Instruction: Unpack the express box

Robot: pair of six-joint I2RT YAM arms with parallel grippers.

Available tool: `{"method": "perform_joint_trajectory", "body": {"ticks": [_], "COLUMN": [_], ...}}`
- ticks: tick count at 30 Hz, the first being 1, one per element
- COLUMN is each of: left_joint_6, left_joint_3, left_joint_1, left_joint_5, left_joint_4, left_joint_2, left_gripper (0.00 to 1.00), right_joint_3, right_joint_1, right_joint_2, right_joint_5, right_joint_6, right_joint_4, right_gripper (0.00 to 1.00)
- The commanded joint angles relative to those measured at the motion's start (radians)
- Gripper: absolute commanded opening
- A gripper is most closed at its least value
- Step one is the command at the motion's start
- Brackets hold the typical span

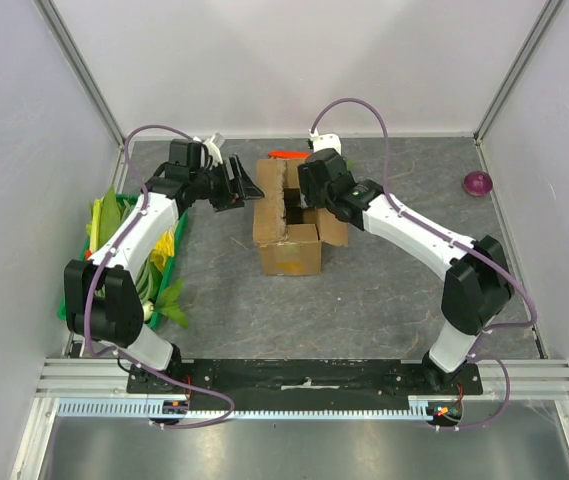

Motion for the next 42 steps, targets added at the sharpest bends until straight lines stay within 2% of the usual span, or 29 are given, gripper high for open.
{"method": "perform_joint_trajectory", "body": {"ticks": [1,5,10,11,18,21,31,42], "left_joint_6": [0.087,0.149,0.213,0.221,0.276,0.296,0.275,0.221], "left_joint_3": [0.076,0.131,0.223,0.234,0.326,0.355,0.371,0.394], "left_joint_1": [-0.038,-0.118,-0.216,-0.245,-0.352,-0.394,-0.417,-0.359], "left_joint_5": [-0.088,-0.255,-0.510,-0.524,-0.823,-0.998,-0.955,-0.971], "left_joint_4": [-0.011,-0.079,-0.166,-0.188,-0.284,-0.312,-0.318,-0.344], "left_joint_2": [-0.028,0.001,0.047,0.053,0.176,0.228,0.273,0.135], "left_gripper": [0.75,0.78,0.84,0.84,0.90,0.95,1.00,0.95], "right_joint_3": [-0.010,-0.012,-0.016,-0.024,-0.071,-0.090,-0.114,-0.121], "right_joint_1": [0.001,0.007,0.027,0.029,0.036,0.036,0.032,0.001], "right_joint_2": [0.027,0.028,0.011,0.007,-0.006,-0.012,-0.010,-0.016], "right_joint_5": [-0.011,0.005,0.034,0.035,0.018,0.020,0.012,0.005], "right_joint_6": [0.054,0.080,0.146,0.156,0.212,0.225,0.244,0.247], "right_joint_4": [-0.008,-0.013,-0.017,-0.017,0.009,0.018,0.033,0.027], "right_gripper": [0.66,0.50,0.37,0.34,0.32,0.33,0.34,0.35]}}
